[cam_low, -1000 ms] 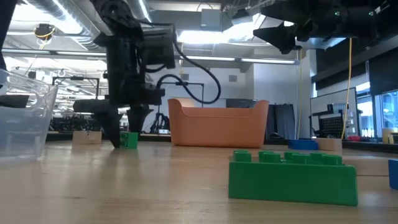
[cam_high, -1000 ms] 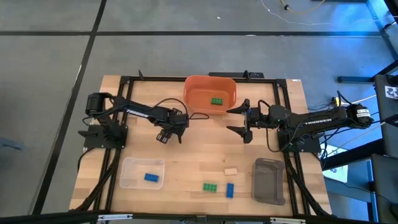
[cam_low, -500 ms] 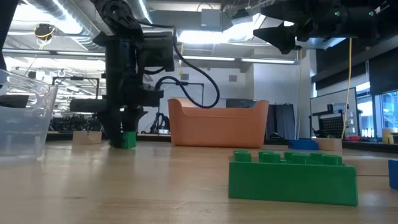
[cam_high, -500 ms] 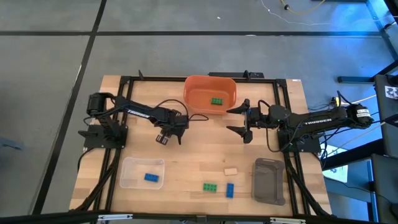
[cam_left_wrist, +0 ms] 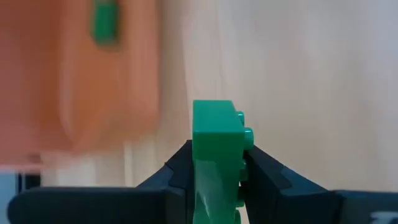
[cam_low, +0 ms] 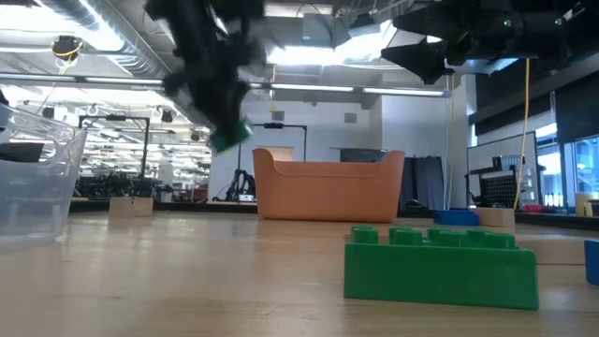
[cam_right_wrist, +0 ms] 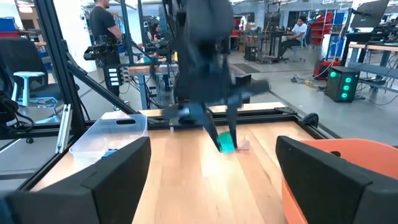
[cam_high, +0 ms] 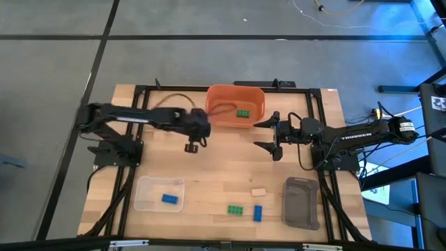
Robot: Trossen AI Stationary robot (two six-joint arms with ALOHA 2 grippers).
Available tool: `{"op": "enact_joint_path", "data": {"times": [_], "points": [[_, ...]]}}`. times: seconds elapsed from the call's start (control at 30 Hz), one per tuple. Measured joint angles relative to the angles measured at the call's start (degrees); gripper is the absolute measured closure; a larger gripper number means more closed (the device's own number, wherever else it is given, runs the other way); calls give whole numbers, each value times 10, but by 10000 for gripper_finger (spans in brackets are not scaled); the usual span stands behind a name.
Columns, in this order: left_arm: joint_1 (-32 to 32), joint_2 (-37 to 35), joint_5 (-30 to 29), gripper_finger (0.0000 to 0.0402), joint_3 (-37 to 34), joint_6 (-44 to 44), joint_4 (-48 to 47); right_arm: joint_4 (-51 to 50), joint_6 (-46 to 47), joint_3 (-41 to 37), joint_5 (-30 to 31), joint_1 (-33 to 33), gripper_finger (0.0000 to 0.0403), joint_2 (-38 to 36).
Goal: Sort & place blocks by color
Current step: Put the top 8 stud green game piece into the orange bin
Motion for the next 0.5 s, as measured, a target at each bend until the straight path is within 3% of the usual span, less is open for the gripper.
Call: {"op": "enact_joint_path", "data": {"times": [0.2,0.37,0.5], "points": [[1,-128,76,321,-167,-57,364,0,0,0,0,0,56,1],[-5,-154,71,321,-304,-136,670,2,-1,0,0,0,56,0],[-12,-154,47,321,-355,-175,783,1,0,0,0,0,56,0]]}}
